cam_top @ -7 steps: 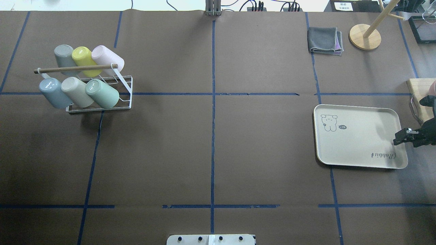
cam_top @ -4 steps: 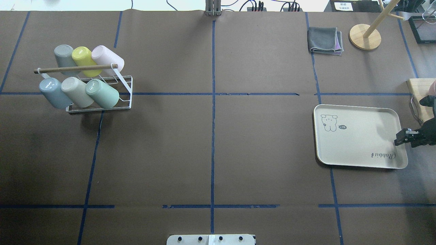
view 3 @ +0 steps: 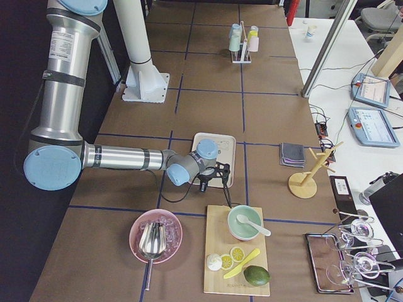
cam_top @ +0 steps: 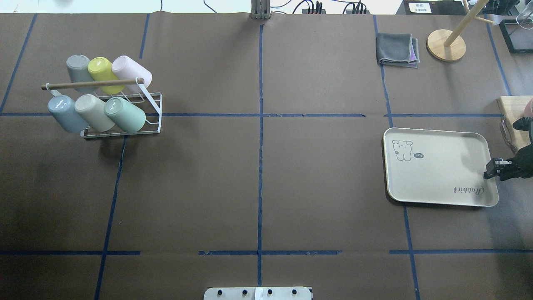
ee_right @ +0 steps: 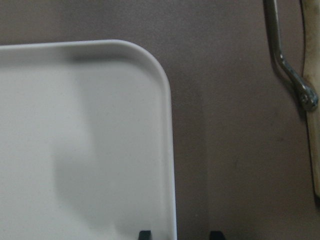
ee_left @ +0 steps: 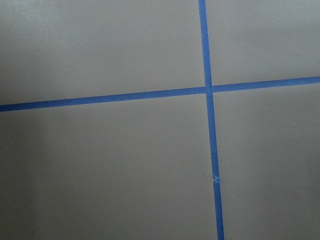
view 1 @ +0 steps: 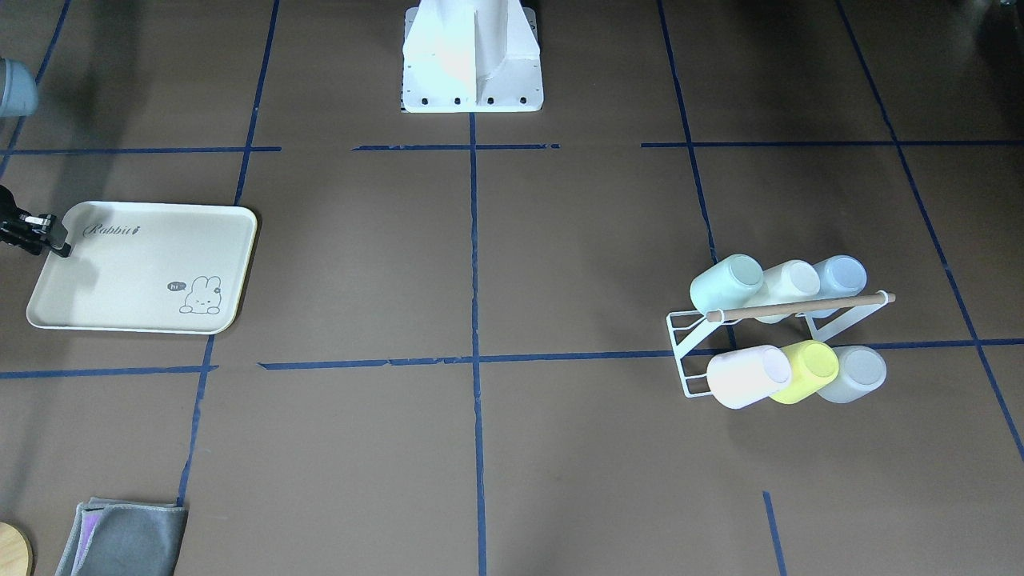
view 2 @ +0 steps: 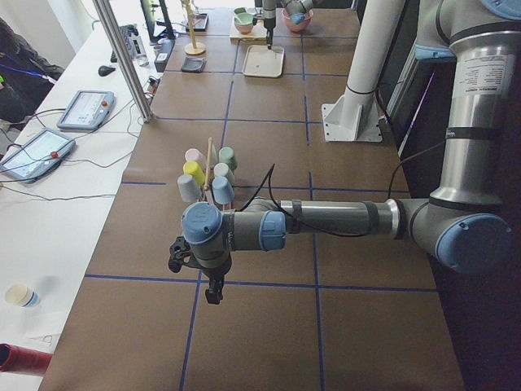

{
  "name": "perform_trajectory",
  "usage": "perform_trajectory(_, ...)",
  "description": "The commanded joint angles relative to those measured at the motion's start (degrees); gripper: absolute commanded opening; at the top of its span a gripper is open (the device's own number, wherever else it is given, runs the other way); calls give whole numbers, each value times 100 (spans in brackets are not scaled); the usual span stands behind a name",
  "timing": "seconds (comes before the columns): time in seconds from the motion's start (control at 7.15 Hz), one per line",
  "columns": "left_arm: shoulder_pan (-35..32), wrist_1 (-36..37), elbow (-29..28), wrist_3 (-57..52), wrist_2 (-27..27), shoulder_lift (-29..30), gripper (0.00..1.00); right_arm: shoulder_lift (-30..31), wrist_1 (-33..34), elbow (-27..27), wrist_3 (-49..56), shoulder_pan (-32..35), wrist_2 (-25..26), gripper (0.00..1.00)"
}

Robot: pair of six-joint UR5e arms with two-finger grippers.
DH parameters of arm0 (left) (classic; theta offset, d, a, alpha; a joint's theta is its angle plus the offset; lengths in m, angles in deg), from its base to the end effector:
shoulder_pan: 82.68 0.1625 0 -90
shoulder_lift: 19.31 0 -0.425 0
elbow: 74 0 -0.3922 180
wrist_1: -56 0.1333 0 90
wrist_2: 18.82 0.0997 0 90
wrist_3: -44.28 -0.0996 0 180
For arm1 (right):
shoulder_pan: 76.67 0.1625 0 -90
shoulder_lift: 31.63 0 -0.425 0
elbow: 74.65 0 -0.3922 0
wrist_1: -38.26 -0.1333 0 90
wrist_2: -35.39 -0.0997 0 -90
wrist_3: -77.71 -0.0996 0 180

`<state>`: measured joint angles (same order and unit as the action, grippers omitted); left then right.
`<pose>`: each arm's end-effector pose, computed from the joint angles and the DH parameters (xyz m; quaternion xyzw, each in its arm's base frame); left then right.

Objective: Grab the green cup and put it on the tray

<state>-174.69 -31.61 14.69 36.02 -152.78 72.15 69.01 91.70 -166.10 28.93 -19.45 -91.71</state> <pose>-0.0817 -0.4973 0.6619 0.0154 0.3743 0.0432 0.9262 -0.1733 -0.4043 0.6675 -0.0321 -0.3806 0.0537 0.9226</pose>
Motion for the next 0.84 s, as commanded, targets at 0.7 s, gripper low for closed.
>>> perform_trajectory(0.7,-2,-11,0,0,-7,11,100,0,35,-14,0,0,1,0)
